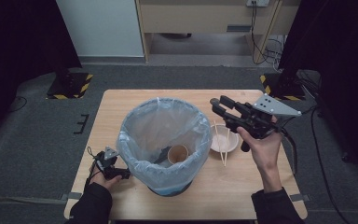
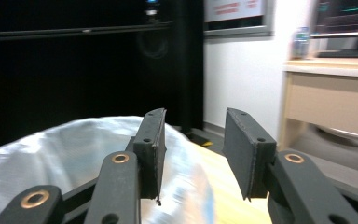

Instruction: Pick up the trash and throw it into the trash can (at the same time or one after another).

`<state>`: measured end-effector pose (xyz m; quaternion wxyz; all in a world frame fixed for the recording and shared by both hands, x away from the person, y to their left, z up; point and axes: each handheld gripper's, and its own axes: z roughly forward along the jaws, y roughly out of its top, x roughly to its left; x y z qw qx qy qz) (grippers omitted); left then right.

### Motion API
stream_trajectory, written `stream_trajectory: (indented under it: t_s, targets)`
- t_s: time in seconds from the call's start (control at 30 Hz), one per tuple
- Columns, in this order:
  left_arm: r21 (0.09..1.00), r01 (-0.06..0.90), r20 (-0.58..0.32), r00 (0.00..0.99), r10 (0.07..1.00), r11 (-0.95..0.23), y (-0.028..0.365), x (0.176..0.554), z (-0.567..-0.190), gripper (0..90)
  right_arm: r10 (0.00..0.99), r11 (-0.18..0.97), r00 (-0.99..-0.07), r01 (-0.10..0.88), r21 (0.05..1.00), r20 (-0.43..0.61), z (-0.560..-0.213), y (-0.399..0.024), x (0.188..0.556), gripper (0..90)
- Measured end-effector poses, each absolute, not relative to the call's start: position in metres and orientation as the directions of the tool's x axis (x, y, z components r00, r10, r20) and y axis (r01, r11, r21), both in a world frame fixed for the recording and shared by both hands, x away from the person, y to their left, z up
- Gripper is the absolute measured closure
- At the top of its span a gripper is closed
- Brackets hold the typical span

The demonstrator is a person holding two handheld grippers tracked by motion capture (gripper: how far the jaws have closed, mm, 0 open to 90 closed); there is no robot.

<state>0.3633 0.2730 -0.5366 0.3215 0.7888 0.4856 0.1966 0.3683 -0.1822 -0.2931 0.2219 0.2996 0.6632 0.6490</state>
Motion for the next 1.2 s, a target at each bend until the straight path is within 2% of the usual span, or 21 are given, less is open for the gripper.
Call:
stream_trajectory:
  t_s: [0.17,0.3,0.6,1.2]
  targets:
    - [0.698,0.64,-0.002,0.451,0.893,-0.322,0.273,0.363,-0.537,0.0,0.755,-0.009,-0.647,0.15,0.989,0.106,-0.308,-0.206,0.381,53.2]
    - [0.698,0.64,-0.002,0.451,0.893,-0.322,0.273,0.363,-0.537,0.0,0.781,0.01,-0.614,0.191,0.981,0.112,-0.321,-0.212,0.389,53.6]
    - [0.698,0.64,-0.002,0.451,0.893,-0.322,0.273,0.363,-0.537,0.0,0.854,0.081,-0.509,0.329,0.941,0.104,-0.368,-0.225,0.412,59.1]
    - [0.698,0.639,-0.002,0.451,0.893,-0.322,0.273,0.363,-0.537,0.0,0.903,0.163,-0.418,0.542,0.824,0.096,-0.453,-0.229,0.435,64.2]
